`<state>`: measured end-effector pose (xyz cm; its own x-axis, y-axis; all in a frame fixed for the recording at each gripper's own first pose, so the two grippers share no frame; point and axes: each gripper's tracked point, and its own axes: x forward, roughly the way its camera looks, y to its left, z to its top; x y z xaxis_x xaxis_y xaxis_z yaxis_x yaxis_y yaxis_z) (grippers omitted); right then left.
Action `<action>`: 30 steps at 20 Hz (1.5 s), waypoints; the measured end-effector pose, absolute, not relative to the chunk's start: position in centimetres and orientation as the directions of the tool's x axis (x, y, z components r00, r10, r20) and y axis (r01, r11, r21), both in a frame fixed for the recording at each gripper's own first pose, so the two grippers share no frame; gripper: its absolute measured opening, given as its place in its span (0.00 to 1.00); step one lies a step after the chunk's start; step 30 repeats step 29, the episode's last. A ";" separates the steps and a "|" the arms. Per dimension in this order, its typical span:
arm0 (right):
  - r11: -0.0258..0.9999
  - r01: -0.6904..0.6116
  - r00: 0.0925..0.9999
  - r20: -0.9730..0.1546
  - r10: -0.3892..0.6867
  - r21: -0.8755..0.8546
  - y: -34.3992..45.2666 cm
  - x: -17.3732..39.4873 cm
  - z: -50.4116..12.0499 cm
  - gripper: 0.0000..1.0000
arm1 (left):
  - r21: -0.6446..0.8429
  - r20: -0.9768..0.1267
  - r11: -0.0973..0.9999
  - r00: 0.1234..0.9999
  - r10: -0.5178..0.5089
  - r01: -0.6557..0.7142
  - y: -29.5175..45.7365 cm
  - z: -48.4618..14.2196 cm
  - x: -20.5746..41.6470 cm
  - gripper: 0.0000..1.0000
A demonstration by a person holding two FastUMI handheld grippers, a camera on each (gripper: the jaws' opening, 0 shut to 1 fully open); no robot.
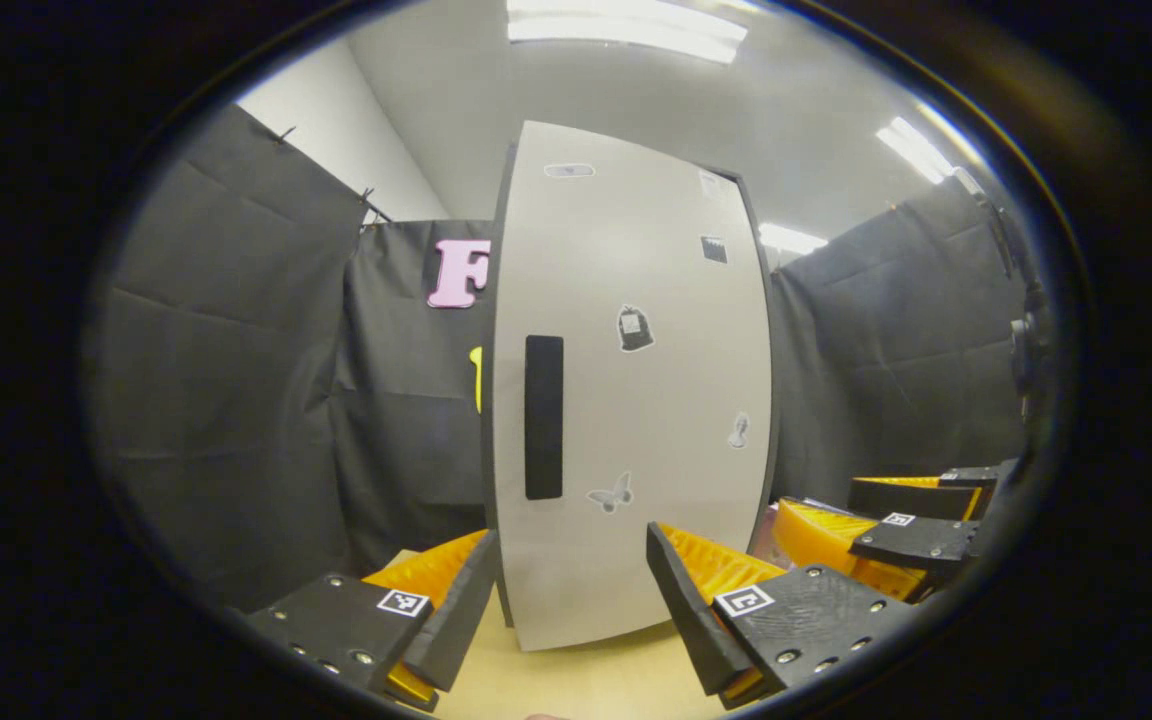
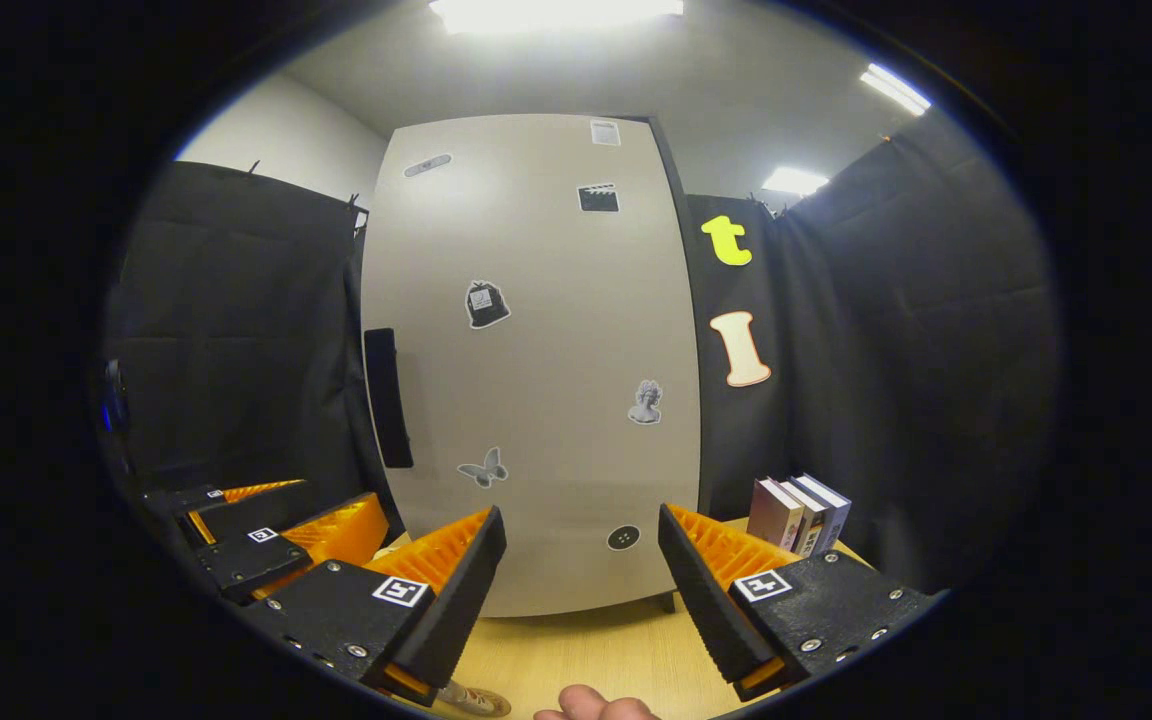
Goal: Open the cabinet door with the right hand, grasp the bottle in the cabinet with the left hand and place it on the coaster, then close the cabinet door with the right hand.
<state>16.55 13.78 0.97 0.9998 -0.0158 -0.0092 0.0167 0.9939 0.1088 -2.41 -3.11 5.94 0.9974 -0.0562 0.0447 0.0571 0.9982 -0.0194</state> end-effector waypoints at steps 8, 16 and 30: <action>0.994 0.023 1.000 -0.015 -0.022 0.109 13.7 16.8 1.1 0.95 | -0.024 0.060 0.998 0.997 -0.053 0.055 -3.4 5.8 -2.9 0.88; 0.995 0.032 0.999 -0.018 -0.030 0.095 13.8 16.8 1.1 0.95 | -0.025 0.062 0.998 0.997 -0.053 0.055 -3.2 5.6 -2.8 0.88; 0.995 0.025 0.999 -0.028 -0.022 0.101 13.8 16.6 0.7 0.95 | -0.039 0.076 0.999 0.997 -0.032 0.035 -3.1 5.6 -3.0 0.88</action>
